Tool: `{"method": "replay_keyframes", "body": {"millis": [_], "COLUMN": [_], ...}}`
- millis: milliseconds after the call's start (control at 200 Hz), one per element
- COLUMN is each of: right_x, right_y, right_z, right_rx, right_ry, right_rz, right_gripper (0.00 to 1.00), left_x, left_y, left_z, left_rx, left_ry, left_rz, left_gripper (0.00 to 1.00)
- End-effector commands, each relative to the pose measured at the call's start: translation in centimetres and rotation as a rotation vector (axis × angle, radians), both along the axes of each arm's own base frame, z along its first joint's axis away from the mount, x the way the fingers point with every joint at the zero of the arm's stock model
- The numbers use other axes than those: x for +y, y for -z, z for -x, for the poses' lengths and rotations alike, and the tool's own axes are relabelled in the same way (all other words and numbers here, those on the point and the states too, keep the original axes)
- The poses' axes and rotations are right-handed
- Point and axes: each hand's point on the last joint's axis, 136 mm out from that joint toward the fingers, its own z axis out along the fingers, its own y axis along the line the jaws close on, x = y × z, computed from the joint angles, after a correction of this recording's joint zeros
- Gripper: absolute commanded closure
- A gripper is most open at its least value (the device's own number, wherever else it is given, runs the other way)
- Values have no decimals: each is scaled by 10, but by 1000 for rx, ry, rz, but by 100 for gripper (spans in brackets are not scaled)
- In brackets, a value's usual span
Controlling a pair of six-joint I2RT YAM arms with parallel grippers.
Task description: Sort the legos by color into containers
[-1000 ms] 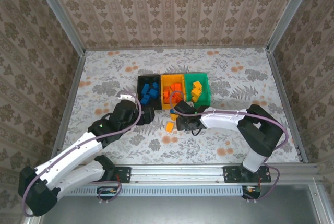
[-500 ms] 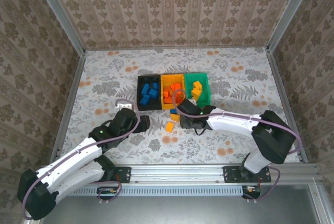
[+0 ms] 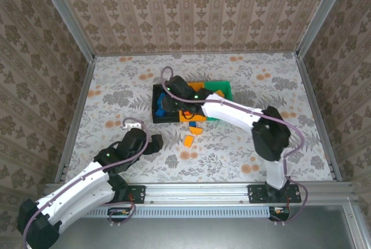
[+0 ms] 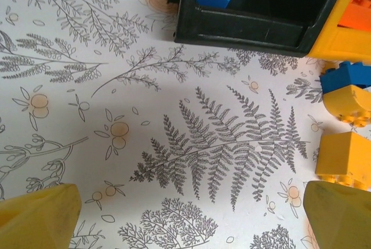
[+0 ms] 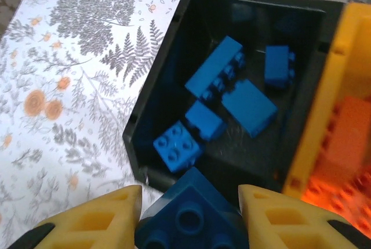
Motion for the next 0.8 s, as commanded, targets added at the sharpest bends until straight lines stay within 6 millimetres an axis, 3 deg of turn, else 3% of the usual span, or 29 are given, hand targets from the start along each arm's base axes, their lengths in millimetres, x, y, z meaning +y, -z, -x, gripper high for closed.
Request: {"method": "replay_keyframes", "body": {"millis": [0,130,210,305,425,580,795], "right_x": [3,10,16,21,18,-10,-77], "right_y": [19,29,28,11,-19,-44,-34], "right_z": [-23,-50,-57,-59,-53,-32,10], "right_rx": [24,24,27,2,-40,-69,-31], "right_ry": [7,37,28,17,13,50,139], "right_rz": [58,59,29,-15,-69,-119,-147], "right_gripper": [68,63,53,39,33,32,31], "left_x": [1,-1,-2,-4,-12,-32,-92], "left_y": [8,8,7,6,4,0,-2], "left_z": [7,8,8,8,5,-3,-17], "left_rx": [39,42,41,37,26,22,29], "left_ry": [-6,10,17,21,51,118,293], "left_rz": [12,18,18,21,33,21,-60], "left_gripper": [0,0,0,0,0,0,1]}}
